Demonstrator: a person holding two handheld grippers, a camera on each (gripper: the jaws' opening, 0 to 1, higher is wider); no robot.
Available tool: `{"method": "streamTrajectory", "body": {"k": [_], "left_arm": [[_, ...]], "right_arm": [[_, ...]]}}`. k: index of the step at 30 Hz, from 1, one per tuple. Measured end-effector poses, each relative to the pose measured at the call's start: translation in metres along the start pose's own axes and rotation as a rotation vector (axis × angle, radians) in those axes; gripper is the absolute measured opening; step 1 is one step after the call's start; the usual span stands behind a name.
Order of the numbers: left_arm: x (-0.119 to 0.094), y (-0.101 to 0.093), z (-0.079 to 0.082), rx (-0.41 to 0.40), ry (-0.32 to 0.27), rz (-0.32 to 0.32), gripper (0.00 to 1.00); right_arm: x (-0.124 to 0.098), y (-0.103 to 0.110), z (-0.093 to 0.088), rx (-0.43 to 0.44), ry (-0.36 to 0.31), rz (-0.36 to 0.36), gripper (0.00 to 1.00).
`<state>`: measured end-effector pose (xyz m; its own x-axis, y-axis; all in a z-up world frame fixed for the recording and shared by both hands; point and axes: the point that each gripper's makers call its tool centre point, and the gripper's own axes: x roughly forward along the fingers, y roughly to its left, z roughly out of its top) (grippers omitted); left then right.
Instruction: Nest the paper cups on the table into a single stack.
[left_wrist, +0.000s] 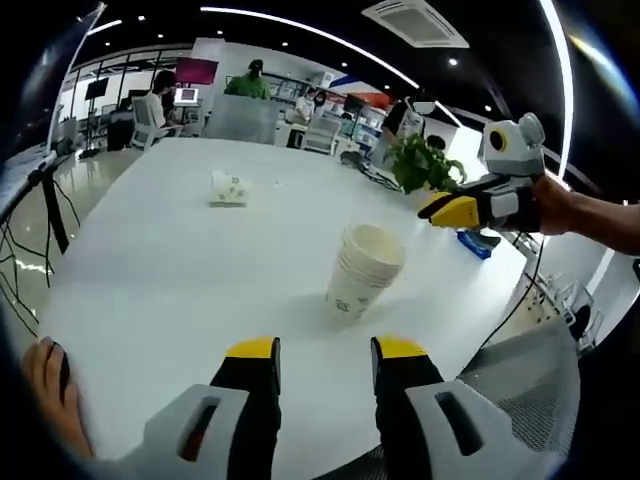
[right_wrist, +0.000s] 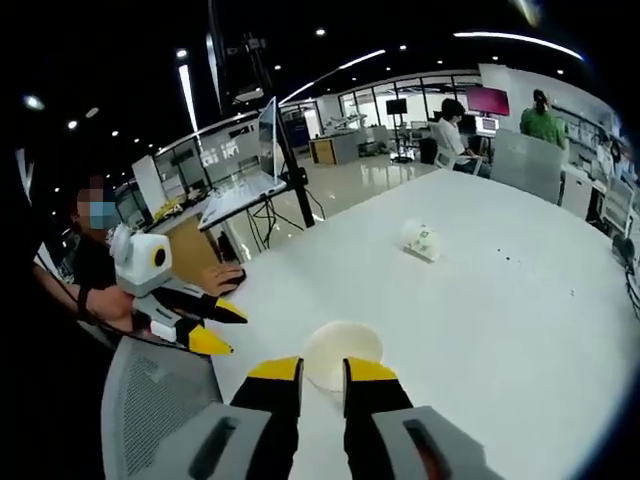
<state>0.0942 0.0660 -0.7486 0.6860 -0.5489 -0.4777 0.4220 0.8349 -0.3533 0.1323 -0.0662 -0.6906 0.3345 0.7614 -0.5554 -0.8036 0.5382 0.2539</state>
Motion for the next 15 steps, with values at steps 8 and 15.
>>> {"method": "streamTrajectory", "body": {"k": [8, 15], "left_arm": [[0.011, 0.015, 0.015, 0.012, -0.004, -0.001, 0.36], [0.025, 0.038, 0.043, 0.051, -0.019, 0.007, 0.36]], "right_arm": [[-0.009, -0.002, -0.006, 0.061, -0.043, -0.023, 0.17], [-0.02, -0.001, -0.014, 0.114, -0.079, -0.059, 0.25]]}}
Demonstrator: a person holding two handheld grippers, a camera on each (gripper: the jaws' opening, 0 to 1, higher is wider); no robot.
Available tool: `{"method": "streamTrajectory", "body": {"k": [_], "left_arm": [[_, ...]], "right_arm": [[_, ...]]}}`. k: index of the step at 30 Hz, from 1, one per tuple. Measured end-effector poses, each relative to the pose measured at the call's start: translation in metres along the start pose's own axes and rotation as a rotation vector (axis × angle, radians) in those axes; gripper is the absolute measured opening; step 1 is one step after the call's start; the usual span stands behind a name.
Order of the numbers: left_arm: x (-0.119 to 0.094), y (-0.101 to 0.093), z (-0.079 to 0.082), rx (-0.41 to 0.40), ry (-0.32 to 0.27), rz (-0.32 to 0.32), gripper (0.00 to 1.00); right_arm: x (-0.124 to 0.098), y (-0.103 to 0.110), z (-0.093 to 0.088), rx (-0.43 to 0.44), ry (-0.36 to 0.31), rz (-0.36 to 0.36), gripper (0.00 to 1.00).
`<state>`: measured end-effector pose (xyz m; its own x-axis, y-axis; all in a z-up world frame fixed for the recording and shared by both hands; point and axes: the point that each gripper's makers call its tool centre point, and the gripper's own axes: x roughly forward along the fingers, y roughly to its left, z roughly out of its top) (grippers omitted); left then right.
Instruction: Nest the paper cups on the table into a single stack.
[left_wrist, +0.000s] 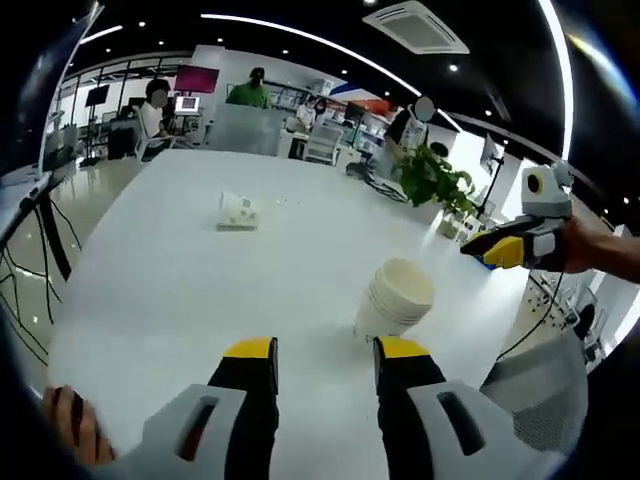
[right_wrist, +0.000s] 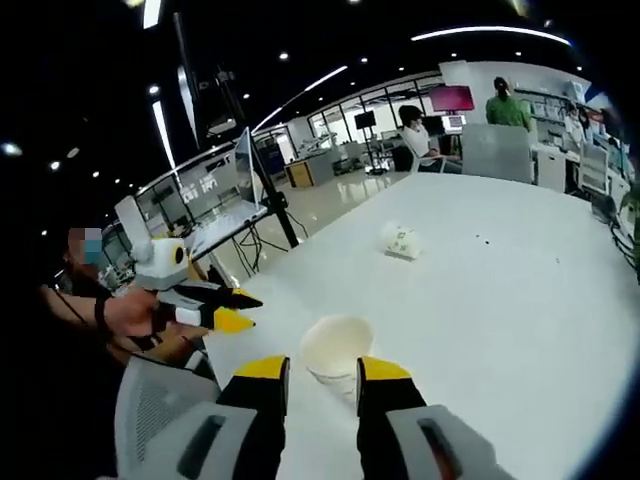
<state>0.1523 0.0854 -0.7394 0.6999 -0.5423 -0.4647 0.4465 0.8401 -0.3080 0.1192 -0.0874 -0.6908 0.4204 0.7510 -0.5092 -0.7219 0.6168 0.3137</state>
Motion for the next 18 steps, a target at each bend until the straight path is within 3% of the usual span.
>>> {"method": "streamTrajectory", "body": {"k": [8, 18], "left_arm": [[0.021, 0.038, 0.032, 0.029, -0.009, 0.001, 0.37], [0.054, 0.07, 0.057, 0.062, 0.022, -0.007, 0.39]], "right_arm": [[-0.012, 0.003, -0.011, 0.055, -0.041, -0.056, 0.35], [-0.026, 0.004, -0.023, 0.148, -0.094, -0.151, 0.43]]}}
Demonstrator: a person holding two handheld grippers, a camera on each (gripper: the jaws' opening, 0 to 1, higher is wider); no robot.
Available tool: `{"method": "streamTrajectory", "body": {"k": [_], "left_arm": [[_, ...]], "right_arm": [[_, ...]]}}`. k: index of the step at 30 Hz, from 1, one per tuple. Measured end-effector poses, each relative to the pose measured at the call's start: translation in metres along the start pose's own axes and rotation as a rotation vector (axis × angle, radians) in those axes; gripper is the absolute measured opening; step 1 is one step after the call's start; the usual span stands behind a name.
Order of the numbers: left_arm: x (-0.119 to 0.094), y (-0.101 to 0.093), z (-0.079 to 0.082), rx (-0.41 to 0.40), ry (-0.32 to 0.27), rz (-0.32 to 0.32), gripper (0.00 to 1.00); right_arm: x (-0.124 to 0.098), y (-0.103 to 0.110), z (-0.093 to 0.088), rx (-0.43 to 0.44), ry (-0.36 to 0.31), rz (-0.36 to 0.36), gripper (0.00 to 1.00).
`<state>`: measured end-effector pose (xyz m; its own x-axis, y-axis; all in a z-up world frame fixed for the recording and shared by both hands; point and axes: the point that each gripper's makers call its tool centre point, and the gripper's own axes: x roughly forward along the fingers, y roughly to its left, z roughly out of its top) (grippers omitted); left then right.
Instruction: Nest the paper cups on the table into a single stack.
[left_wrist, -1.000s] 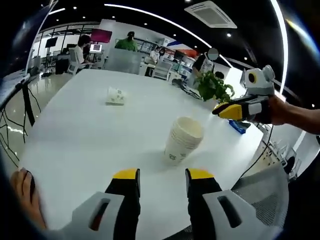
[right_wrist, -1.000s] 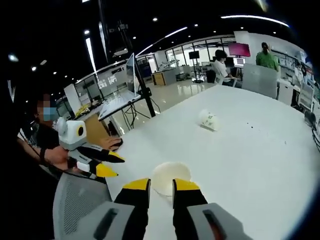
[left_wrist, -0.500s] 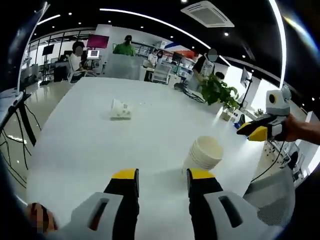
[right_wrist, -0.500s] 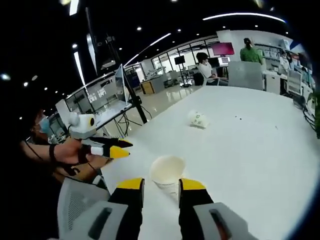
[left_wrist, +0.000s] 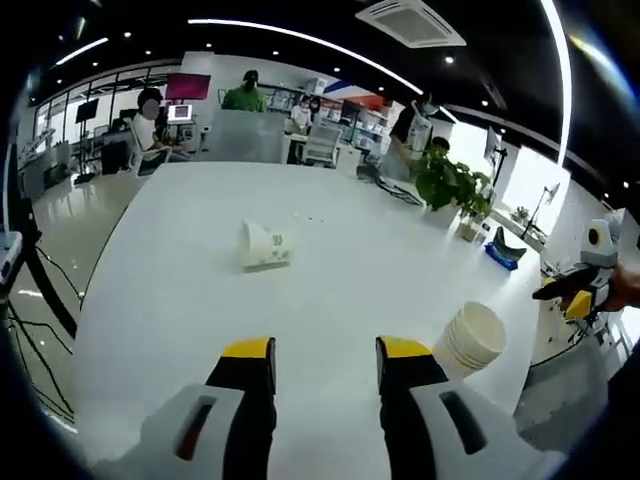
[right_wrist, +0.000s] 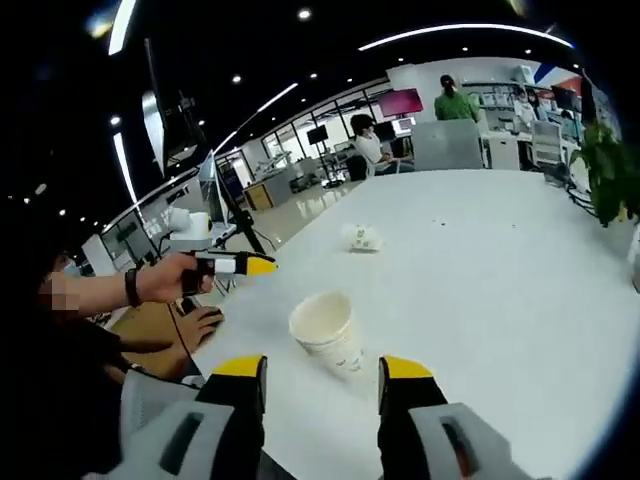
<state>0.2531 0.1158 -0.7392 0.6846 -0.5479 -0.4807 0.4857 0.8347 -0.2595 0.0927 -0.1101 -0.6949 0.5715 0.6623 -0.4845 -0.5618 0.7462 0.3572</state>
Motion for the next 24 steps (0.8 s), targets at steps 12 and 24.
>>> {"method": "streamTrajectory", "body": {"k": [12, 24], "left_arm": [[0.058, 0.042, 0.028, 0.034, 0.028, -0.022, 0.4], [0.114, 0.062, 0.042, 0.069, 0.053, -0.028, 0.41]], "right_arm": [[-0.007, -0.002, -0.017, 0.078, -0.021, -0.061, 0.44], [-0.01, -0.003, -0.023, 0.12, -0.016, -0.1, 0.44]]}}
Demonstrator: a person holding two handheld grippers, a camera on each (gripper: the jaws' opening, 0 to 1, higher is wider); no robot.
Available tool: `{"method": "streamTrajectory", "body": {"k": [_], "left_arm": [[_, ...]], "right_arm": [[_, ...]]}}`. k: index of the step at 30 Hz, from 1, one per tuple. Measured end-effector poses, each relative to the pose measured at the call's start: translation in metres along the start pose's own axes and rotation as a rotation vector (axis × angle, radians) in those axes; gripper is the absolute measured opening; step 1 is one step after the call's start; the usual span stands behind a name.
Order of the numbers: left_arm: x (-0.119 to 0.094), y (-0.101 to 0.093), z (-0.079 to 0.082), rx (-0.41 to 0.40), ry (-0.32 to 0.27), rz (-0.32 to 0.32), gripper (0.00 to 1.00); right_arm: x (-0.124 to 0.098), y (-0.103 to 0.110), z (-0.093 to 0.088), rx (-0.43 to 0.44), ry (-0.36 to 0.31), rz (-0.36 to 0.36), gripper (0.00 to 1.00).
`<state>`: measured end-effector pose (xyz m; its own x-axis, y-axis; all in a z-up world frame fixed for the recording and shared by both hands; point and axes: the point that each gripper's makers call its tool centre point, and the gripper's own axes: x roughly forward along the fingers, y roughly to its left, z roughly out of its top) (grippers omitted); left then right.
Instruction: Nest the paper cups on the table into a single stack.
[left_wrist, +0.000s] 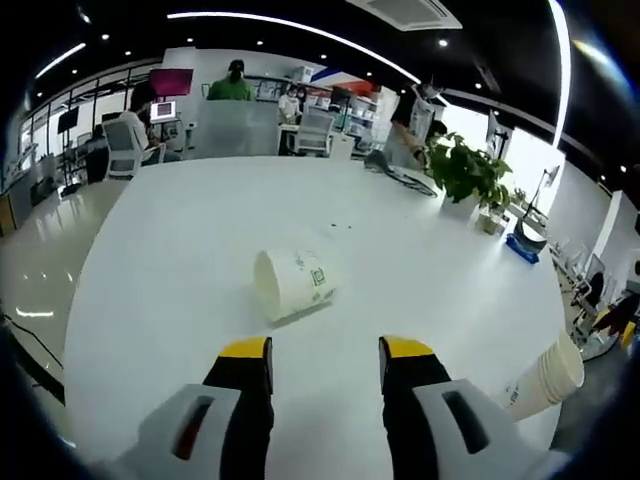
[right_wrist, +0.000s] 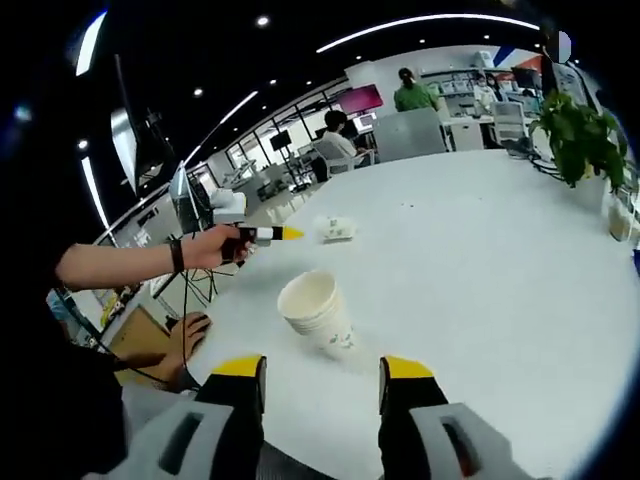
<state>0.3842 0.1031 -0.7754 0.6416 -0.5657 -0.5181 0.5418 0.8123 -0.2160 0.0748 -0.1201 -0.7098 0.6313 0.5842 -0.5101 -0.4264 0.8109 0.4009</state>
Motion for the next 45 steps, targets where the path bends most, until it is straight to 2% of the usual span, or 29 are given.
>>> {"method": "streamTrajectory", "body": {"k": [5, 8, 11, 13, 17, 21, 26, 31, 39, 45], "left_arm": [[0.023, 0.007, 0.01, 0.03, 0.017, 0.005, 0.45], [0.03, 0.011, 0.012, 0.027, 0.023, 0.0, 0.45], [0.046, 0.016, 0.013, 0.019, 0.03, -0.009, 0.45], [0.053, 0.012, 0.012, 0.016, 0.041, -0.018, 0.45], [0.066, 0.023, 0.007, -0.008, 0.038, -0.047, 0.43], [0.061, 0.012, 0.004, 0.015, 0.055, -0.061, 0.4], [0.062, 0.01, 0.004, 0.06, 0.058, -0.084, 0.33], [0.065, 0.004, 0.0, 0.086, 0.063, -0.121, 0.23], [0.065, -0.014, -0.003, 0.072, 0.045, -0.159, 0.0], [0.06, -0.027, -0.005, 0.063, 0.043, -0.165, 0.0]], "right_arm": [[-0.003, 0.003, -0.004, 0.012, 0.001, -0.009, 0.47], [-0.005, 0.003, -0.006, 0.024, 0.002, -0.017, 0.48], [-0.008, 0.001, -0.009, 0.031, 0.01, -0.023, 0.52], [-0.01, 0.0, -0.011, 0.037, 0.012, -0.026, 0.54], [-0.015, -0.003, -0.013, 0.05, 0.009, -0.036, 0.55], [-0.017, -0.003, -0.019, 0.055, 0.024, -0.037, 0.55], [-0.017, -0.002, -0.024, 0.06, 0.035, -0.029, 0.55], [-0.013, -0.001, -0.025, 0.049, 0.05, -0.016, 0.54], [-0.011, -0.001, -0.026, 0.037, 0.065, 0.001, 0.52], [-0.012, 0.0, -0.026, 0.03, 0.062, 0.004, 0.51]]}}
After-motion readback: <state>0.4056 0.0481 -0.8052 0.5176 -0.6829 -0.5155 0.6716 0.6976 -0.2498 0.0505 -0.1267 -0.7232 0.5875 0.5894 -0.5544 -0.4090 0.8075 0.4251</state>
